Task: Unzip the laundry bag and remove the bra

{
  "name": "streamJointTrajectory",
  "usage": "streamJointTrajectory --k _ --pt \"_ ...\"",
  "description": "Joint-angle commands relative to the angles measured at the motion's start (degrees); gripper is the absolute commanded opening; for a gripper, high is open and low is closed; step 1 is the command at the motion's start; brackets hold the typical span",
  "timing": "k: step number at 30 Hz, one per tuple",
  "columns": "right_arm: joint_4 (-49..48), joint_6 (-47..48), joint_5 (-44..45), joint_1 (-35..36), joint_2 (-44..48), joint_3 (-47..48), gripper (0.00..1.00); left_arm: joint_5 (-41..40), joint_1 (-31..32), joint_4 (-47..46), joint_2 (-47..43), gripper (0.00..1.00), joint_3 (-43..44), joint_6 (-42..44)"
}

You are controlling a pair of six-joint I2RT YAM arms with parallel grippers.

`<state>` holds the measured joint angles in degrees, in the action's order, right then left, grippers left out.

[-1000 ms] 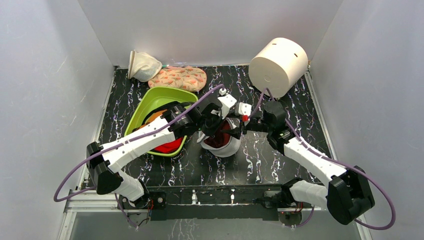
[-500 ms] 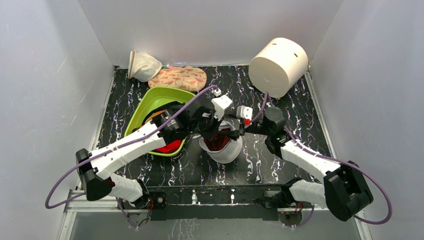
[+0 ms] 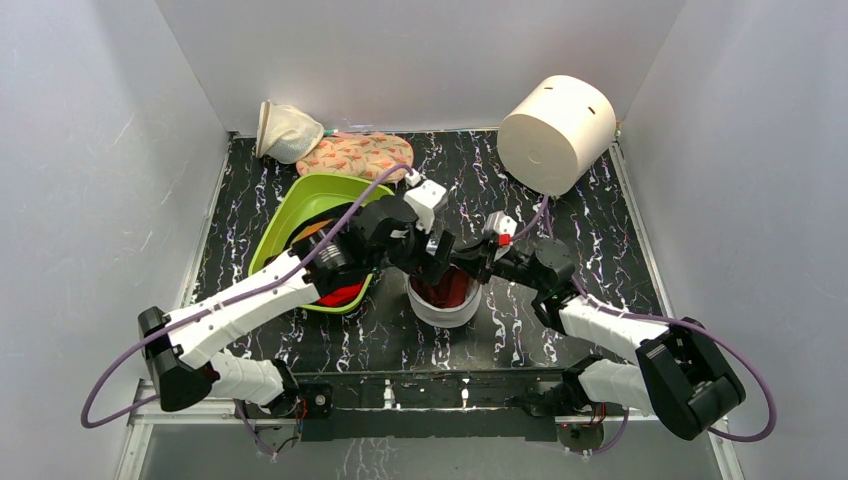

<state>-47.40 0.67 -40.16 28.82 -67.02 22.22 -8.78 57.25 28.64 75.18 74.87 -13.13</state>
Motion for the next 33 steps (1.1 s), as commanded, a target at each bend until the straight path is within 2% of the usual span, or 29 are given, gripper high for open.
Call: streamJointTrajectory --k 1,3,7,12,15,20,24,27,30,31,33 --pt "-12.85 -7.21 5.79 -0.25 1.18 -1.17 0.00 -1.82 -4.25 -1.78 -6.99 0.95 -3.42 -6.96" --pt "-12.29 -7.51 6.36 -0.34 2.05 -1.67 0.00 0.74 -7.52 -4.53 -10.33 0.98 -6.05 -8.69" --pt "-12.12 -7.78 6.89 -0.34 3.82 -4.22 0.00 8.84 -15.66 -9.67 -14.63 0.98 -10.48 -14.61" --pt "-10.08 -6.46 6.29 -0.34 5.33 -5.01 0.00 16.97 -26.14 -2.19 -9.32 0.98 -7.79 -28.52" --pt "-9.00 -5.43 5.57 -0.34 6.12 -5.31 0.00 25.47 -31.89 -1.29 -6.41 0.97 -7.02 -36.61" --pt "-9.12 -4.50 4.41 -0.34 6.87 -5.80 0.00 32.64 -34.13 -7.27 -3.99 0.95 -8.78 -47.41" --pt "-8.02 -2.82 2.51 -0.35 7.09 -5.36 0.00 39.94 -34.30 -16.39 -1.47 0.93 -13.36 -57.48" --pt "-6.47 -0.70 0.36 -0.36 7.34 -5.07 0.00 42.49 -34.23 -25.64 -0.19 0.91 -17.20 -64.71" --pt "-5.91 0.15 0.08 -0.35 7.83 -4.95 0.00 43.88 -34.18 -27.26 1.19 0.82 -18.26 -67.13" --pt "-5.72 0.69 -0.67 -0.28 7.87 -4.79 0.00 43.05 -34.14 -27.03 0.85 0.75 -18.88 -67.35" --pt "-4.71 2.44 -1.99 -0.25 8.26 -4.56 0.00 41.83 -34.14 -29.48 -0.39 0.53 -21.84 -69.72"
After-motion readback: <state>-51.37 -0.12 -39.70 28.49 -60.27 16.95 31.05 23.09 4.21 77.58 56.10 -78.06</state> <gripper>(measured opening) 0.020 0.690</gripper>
